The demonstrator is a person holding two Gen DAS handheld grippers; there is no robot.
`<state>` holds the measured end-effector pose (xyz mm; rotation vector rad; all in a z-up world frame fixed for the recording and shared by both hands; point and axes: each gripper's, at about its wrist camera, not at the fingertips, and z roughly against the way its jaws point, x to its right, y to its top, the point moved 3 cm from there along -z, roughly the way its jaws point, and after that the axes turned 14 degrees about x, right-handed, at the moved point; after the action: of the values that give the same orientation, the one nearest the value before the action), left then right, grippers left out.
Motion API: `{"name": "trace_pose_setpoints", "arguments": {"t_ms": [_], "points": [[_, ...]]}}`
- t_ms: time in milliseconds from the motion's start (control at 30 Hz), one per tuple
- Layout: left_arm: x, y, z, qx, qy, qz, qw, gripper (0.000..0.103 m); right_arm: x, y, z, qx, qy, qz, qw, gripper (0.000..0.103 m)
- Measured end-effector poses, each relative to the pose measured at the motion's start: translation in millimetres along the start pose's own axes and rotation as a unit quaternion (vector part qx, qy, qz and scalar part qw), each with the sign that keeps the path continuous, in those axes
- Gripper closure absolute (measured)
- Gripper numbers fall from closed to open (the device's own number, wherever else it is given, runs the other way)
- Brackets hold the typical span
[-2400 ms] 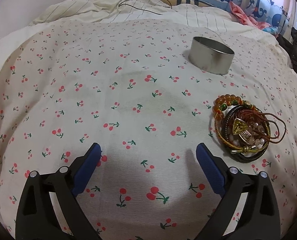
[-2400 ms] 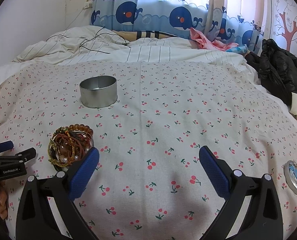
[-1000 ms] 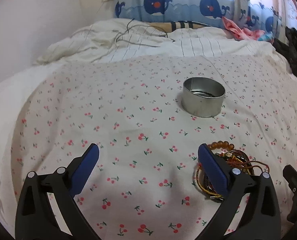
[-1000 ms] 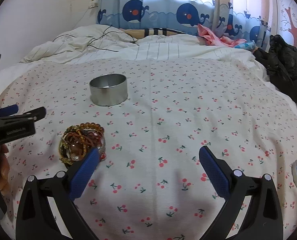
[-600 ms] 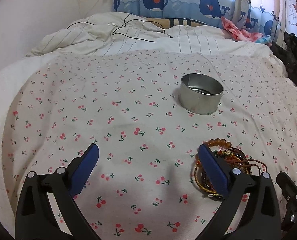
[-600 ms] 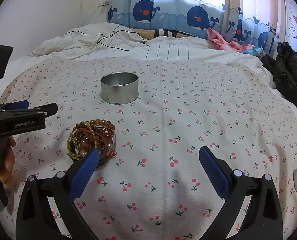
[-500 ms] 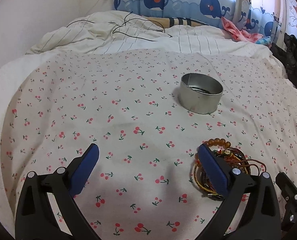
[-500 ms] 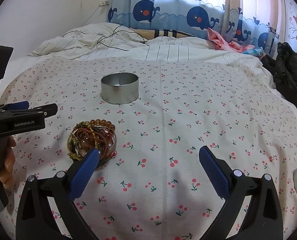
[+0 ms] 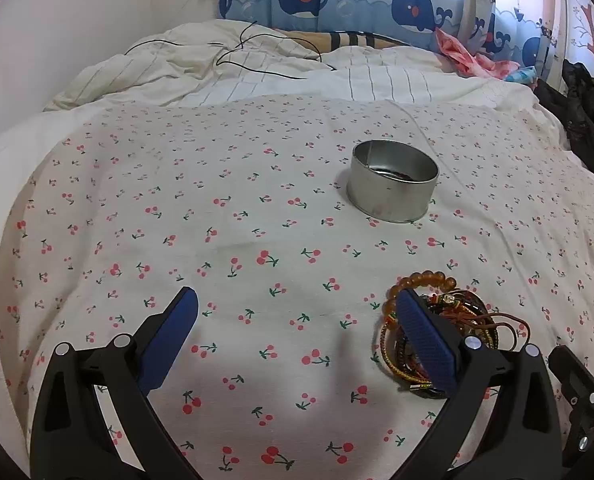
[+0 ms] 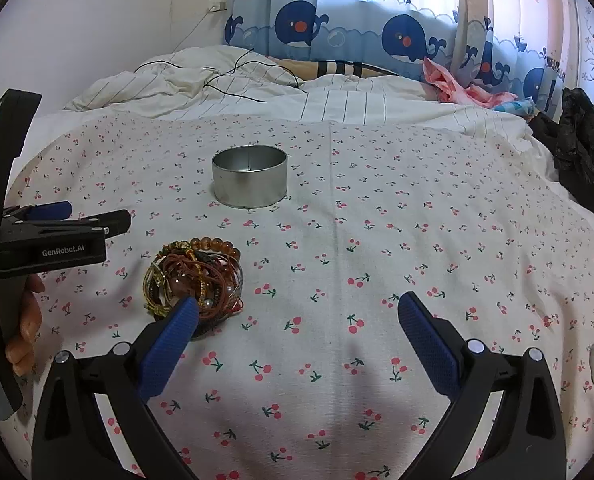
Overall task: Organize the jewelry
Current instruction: 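Move the left tool to the jewelry pile while the right tool reaches the brown cord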
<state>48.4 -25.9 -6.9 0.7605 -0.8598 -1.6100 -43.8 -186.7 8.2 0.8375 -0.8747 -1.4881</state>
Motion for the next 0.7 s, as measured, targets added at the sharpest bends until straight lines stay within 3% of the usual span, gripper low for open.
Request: {"name": "trace_pose_setpoints", "arguments": {"t_ms": [167, 300, 467, 700], "points": [[-2, -3, -9, -0.019, 0.029, -0.025, 0.9991, 0.008, -4, 6, -7, -0.009, 0.016, 0.024, 1.000, 0.007], [-16, -7, -19, -0.048, 0.030, 0.008, 0.9983, 0.008, -13, 13, -21, -0.023, 0.042, 0.065, 0.997, 0.007], [-19, -12, -24, -0.066, 0.024, 0.023, 0.9973, 0.008, -20, 6, -47, -0.057, 0.040, 0.103, 0.992, 0.007], [-11, -15, -27, -0.073, 0.026, -0.003, 0.9970, 0.008, -8, 5, -62, -0.054, -0.040, 0.114, 0.991, 0.007]]}}
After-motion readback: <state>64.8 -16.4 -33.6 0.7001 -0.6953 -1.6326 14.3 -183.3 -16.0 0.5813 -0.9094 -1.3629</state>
